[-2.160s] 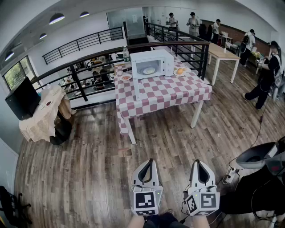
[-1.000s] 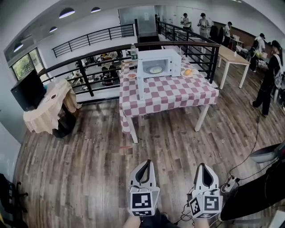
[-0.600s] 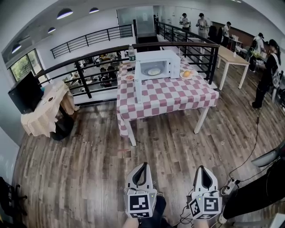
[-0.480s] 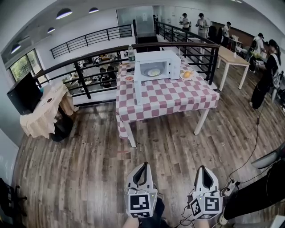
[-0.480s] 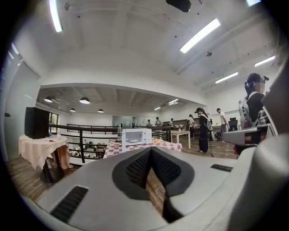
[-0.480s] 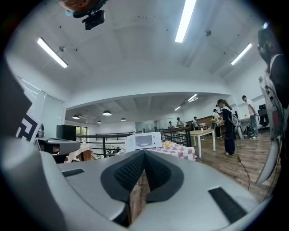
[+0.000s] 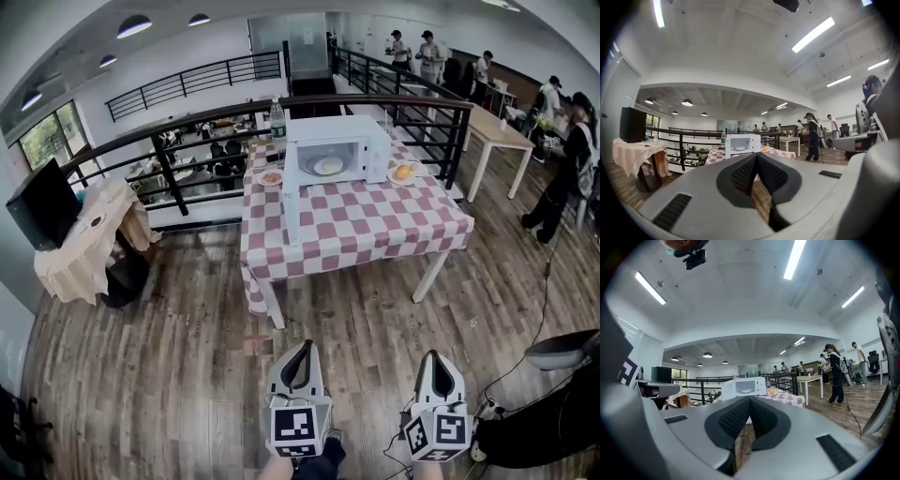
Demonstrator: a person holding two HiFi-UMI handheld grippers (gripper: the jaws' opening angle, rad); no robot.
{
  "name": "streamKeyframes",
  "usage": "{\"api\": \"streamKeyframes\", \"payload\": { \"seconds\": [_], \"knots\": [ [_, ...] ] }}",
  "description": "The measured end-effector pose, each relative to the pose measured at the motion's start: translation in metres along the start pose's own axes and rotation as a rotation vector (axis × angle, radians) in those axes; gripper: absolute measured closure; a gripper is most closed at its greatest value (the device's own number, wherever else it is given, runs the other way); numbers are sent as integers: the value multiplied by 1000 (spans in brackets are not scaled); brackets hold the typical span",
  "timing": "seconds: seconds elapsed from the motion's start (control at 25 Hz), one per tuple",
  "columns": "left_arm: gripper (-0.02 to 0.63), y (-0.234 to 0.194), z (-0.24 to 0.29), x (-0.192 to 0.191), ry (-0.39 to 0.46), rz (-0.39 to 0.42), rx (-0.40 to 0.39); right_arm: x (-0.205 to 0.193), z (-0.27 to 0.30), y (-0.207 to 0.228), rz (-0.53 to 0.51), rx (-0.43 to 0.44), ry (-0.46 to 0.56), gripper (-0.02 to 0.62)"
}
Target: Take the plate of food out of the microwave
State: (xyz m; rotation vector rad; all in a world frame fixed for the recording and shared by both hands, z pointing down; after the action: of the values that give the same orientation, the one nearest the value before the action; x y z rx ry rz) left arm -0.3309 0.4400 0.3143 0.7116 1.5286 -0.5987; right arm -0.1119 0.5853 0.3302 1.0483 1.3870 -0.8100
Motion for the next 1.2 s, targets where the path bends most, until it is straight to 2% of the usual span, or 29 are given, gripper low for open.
{"api": "streamKeyframes", "payload": {
  "seconds": [0.28, 0.56, 0.92, 1.2],
  "knots": [
    [589, -23, 60, -4, 6, -7, -19, -3, 60, -2, 5, -16, 7, 604],
    [589, -37, 94, -14, -17, -20, -25, -11, 97, -4, 29, -32, -3, 604],
    [588, -41, 126, -25, -36, -56, -13, -16, 129, 1, 39, -21, -13, 604],
    [588, -37, 170, -32, -41, -45, -4, -25, 175, 20, 51, -6, -29, 604]
  ]
}}
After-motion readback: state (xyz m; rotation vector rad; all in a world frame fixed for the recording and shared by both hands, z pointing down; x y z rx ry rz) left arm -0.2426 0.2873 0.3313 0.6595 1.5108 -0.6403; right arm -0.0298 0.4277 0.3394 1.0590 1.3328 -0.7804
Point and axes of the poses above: the fingertips, and each gripper's own axes: z forward along the fingers, y to its right, x out of its top, the point moved 10 cm from there along -z, backward along the fingers, and after that the axes turned 10 degrees about y, right-handed, at the moved point
